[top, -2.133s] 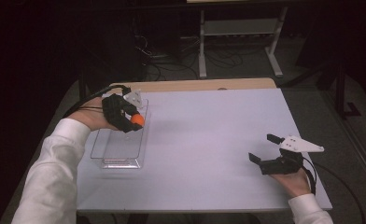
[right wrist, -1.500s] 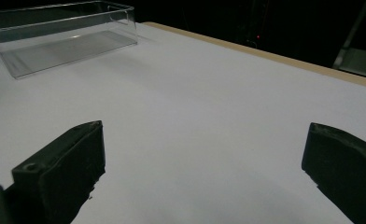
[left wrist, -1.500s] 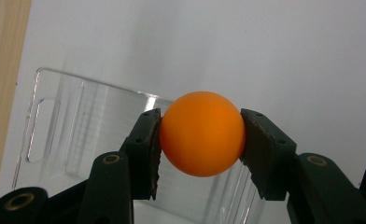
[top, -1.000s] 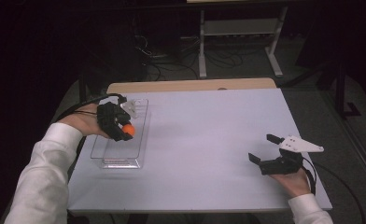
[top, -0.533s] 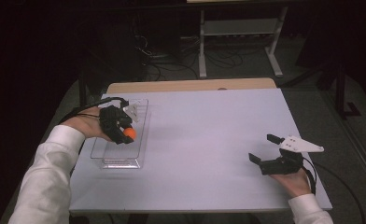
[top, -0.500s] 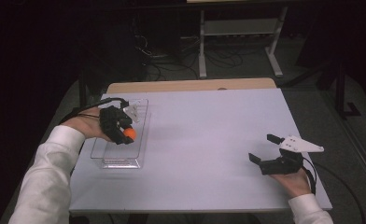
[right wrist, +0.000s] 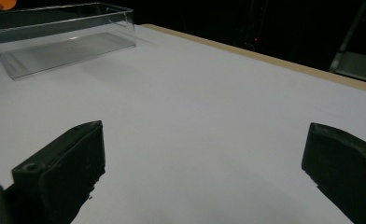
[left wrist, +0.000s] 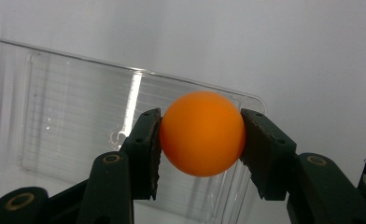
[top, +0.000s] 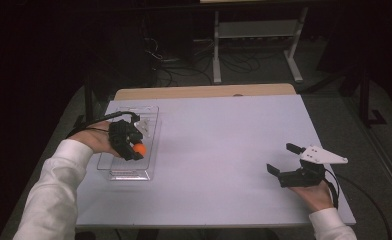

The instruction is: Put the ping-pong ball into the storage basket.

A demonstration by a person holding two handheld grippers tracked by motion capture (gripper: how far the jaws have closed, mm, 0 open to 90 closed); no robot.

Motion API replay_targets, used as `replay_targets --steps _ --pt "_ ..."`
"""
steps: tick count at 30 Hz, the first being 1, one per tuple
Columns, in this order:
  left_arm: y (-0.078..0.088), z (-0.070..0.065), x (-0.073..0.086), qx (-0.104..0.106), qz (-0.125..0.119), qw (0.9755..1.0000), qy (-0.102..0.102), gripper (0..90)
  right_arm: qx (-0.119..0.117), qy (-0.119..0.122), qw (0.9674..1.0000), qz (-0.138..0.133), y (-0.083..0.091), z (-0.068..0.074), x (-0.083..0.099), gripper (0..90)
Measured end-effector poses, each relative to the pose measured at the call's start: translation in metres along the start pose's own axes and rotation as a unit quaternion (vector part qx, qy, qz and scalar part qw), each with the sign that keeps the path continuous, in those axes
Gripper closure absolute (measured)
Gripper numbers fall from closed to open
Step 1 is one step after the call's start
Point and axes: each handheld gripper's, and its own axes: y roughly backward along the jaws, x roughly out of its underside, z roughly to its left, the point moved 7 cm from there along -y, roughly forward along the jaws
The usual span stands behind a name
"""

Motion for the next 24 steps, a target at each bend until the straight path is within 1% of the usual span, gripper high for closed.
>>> replay_targets --steps 2,4,5,7,9,11,12,16,18,21,24 --pt "-0.001 -0.002 -0.001 0.004 -0.006 1.0000 0.000 50.2 0.000 0.000 1.0000 0.001 0.000 0.000 0.000 0.0" --pt "-0.002 -0.002 -0.001 0.002 -0.004 1.0000 -0.002 50.2 0.000 0.001 1.0000 0.001 0.000 0.000 0.000 0.0" --pt "-0.005 -0.002 -0.001 0.005 0.001 1.0000 -0.003 50.2 0.001 0.002 1.0000 0.001 0.000 0.000 0.000 0.0" --pt "-0.007 -0.003 0.000 0.006 0.001 1.0000 -0.002 50.2 0.002 0.003 1.0000 0.001 0.000 0.000 0.000 0.0" --pt "-0.009 -0.003 0.001 0.008 -0.001 1.0000 0.001 50.2 0.003 0.005 1.0000 0.000 0.000 0.000 0.000 0.0" --pt "-0.010 -0.003 0.003 0.007 0.001 1.0000 -0.001 50.2 0.002 0.005 1.0000 0.000 0.000 0.001 0.000 0.0" --pt "-0.012 -0.003 0.003 0.009 0.001 1.0000 0.004 50.2 0.003 0.005 1.0000 0.000 0.000 0.001 0.000 0.0" --pt "-0.015 -0.004 0.006 0.011 0.002 0.9999 0.002 50.3 0.002 0.006 1.0000 0.001 0.000 0.001 0.000 0.0" --pt "-0.019 -0.004 0.007 0.016 -0.001 0.9998 0.008 50.3 0.002 0.007 1.0000 0.002 0.000 0.001 0.000 0.0" --pt "-0.024 -0.002 0.009 0.017 0.005 0.9998 0.011 50.3 0.002 0.006 1.0000 0.002 0.000 0.001 0.000 0.0" --pt "-0.028 -0.002 0.009 0.018 0.011 0.9998 0.005 50.3 0.003 0.006 1.0000 0.002 0.000 0.001 0.000 0.0"
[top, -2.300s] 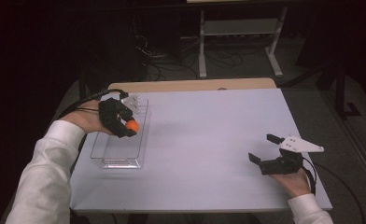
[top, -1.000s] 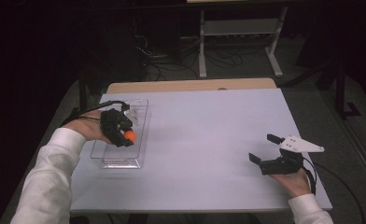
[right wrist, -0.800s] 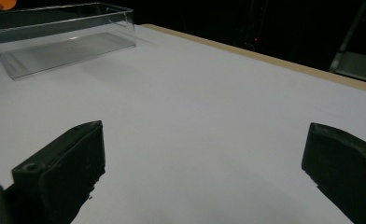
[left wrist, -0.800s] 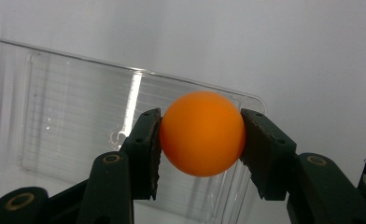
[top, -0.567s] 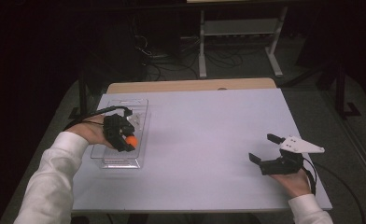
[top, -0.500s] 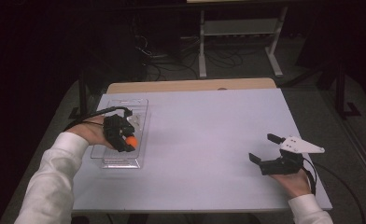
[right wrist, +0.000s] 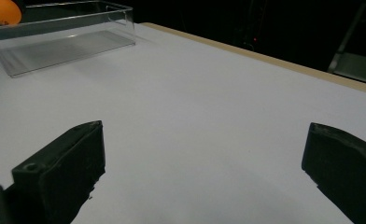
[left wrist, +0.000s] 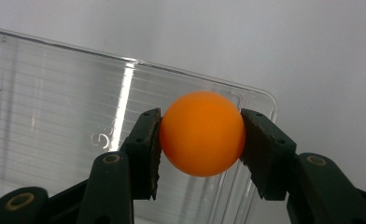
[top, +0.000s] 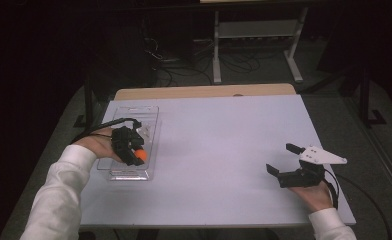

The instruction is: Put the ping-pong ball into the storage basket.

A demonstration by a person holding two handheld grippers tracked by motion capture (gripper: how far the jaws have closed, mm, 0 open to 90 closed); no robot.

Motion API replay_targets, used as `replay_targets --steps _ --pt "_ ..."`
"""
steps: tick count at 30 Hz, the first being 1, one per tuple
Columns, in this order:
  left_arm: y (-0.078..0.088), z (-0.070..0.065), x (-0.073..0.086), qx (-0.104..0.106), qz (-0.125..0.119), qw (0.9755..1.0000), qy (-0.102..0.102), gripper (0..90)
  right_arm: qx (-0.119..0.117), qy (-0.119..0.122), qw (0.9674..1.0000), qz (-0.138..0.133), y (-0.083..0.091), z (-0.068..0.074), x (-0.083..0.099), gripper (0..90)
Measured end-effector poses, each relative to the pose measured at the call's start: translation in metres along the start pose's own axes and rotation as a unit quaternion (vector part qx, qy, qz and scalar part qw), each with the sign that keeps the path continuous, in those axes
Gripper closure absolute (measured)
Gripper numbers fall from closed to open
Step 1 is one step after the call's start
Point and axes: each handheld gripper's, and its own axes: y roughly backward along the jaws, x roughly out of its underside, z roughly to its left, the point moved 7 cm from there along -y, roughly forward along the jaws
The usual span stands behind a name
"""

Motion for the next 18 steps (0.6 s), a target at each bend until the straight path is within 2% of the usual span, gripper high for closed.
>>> replay_targets --steps 18 --pt "-0.019 0.004 0.007 0.007 0.003 0.9999 0.009 50.2 -0.002 -0.001 1.0000 0.003 -0.001 0.001 0.001 0.0"
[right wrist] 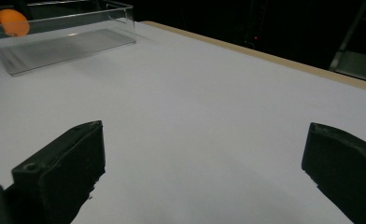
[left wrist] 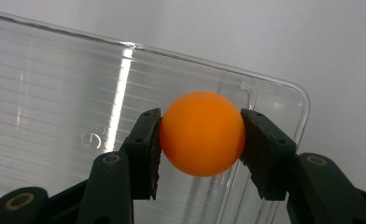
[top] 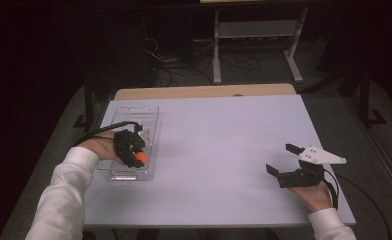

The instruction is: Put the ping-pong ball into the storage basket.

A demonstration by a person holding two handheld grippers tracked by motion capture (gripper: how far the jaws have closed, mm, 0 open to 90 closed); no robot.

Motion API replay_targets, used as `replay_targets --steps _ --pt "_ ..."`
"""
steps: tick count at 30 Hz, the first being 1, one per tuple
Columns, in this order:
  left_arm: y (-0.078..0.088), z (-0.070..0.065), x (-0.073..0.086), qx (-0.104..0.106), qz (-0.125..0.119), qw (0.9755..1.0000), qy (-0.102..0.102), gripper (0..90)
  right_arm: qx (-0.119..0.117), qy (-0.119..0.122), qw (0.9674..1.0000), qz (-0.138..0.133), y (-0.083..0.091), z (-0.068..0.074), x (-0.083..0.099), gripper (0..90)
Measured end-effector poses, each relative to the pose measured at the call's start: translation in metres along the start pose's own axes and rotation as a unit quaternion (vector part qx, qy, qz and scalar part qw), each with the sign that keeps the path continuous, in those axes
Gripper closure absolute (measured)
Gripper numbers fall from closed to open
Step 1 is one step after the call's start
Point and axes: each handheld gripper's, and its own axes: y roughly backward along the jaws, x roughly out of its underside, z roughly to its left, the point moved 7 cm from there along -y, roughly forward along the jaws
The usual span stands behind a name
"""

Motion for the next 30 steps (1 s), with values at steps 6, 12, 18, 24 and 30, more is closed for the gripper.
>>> replay_targets --steps 6,12,18,24,30 --pt "-0.008 0.001 0.000 0.000 0.003 1.0000 0.001 50.2 -0.002 0.000 1.0000 0.003 -0.001 0.000 0.001 0.0" --pt "-0.013 0.002 0.001 0.002 -0.001 1.0000 0.007 50.1 -0.003 0.001 1.0000 0.005 -0.002 0.001 0.001 0.0" --pt "-0.018 0.004 0.001 0.002 0.006 1.0000 0.000 50.2 -0.005 0.002 0.9999 0.009 -0.003 0.001 0.002 0.0" --pt "-0.023 0.004 0.000 0.005 0.009 0.9999 -0.002 50.1 -0.001 -0.001 1.0000 0.006 -0.001 -0.001 0.002 0.0" --pt "-0.025 0.005 0.000 0.009 0.011 0.9999 0.004 49.5 -0.002 -0.001 1.0000 0.008 -0.002 -0.001 0.002 0.0"
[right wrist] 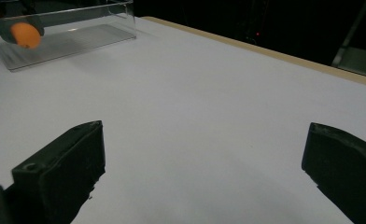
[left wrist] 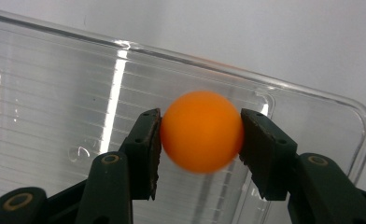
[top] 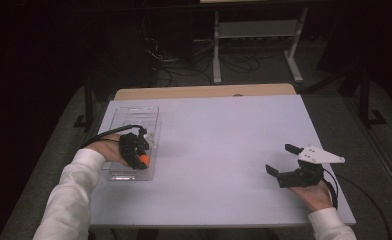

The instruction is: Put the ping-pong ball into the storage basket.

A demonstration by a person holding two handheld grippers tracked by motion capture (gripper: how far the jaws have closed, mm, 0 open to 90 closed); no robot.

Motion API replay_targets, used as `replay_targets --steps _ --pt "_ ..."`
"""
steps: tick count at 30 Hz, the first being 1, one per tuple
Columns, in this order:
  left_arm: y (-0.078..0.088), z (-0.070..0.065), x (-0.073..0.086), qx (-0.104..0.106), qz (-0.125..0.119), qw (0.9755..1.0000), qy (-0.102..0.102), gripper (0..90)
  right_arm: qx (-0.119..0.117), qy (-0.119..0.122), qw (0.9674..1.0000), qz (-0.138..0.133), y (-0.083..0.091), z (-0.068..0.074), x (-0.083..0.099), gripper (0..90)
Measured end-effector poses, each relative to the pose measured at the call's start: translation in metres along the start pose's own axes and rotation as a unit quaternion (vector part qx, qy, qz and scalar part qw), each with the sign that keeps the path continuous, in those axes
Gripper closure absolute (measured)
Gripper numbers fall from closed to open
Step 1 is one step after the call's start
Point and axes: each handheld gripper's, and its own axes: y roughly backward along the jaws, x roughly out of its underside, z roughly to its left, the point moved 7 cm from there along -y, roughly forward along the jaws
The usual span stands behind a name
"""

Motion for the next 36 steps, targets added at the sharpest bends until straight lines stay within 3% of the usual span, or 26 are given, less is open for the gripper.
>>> replay_targets --steps 9,23,36 --pt "0.003 0.001 0.001 -0.007 0.000 1.0000 0.000 46.0 0.001 0.001 1.0000 -0.001 0.000 0.000 0.000 0.0" --pt "0.020 0.008 0.004 -0.037 -0.029 0.9986 0.024 37.6 0.000 0.002 1.0000 -0.002 0.000 0.001 -0.001 0.0" --pt "0.035 0.006 0.007 -0.018 -0.055 0.9964 0.061 22.8 -0.001 0.001 1.0000 -0.001 0.000 0.002 -0.001 0.0"
